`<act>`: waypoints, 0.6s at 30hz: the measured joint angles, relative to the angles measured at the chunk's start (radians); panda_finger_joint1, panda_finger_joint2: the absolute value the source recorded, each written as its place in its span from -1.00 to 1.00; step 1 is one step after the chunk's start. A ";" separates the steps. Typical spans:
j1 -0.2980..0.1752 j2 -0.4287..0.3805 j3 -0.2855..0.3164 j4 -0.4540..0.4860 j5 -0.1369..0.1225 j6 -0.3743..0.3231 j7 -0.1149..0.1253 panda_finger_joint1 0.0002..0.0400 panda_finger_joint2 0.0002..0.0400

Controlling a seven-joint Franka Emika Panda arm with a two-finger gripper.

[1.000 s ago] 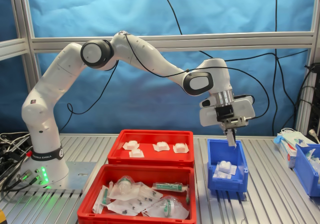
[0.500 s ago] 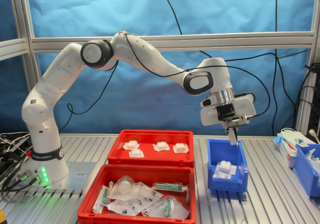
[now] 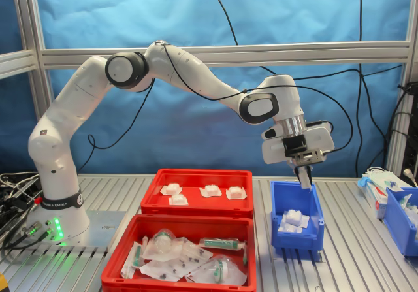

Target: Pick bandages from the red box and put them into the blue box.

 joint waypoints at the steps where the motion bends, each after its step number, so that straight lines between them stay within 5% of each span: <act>1: 0.000 0.000 0.000 0.000 0.000 0.000 0.000 -0.62 -0.62; 2: 0.000 0.000 0.000 0.000 0.000 0.000 0.000 -0.38 -0.38; 6: 0.000 0.000 0.000 0.000 0.000 0.000 0.000 -0.38 -0.38; 7: 0.000 0.000 0.000 0.000 0.000 0.000 0.000 -0.13 -0.13; 10: 0.000 0.000 0.000 0.000 0.000 0.001 0.000 -0.13 -0.13; 11: 0.000 0.000 0.000 0.000 0.000 0.001 0.000 0.12 0.12; 15: 0.000 0.000 0.000 0.000 0.000 0.001 0.000 0.12 0.12; 16: 0.000 0.000 0.000 0.000 0.000 0.001 0.000 0.37 0.37; 18: 0.000 0.000 0.000 0.000 0.000 0.001 0.000 0.37 0.37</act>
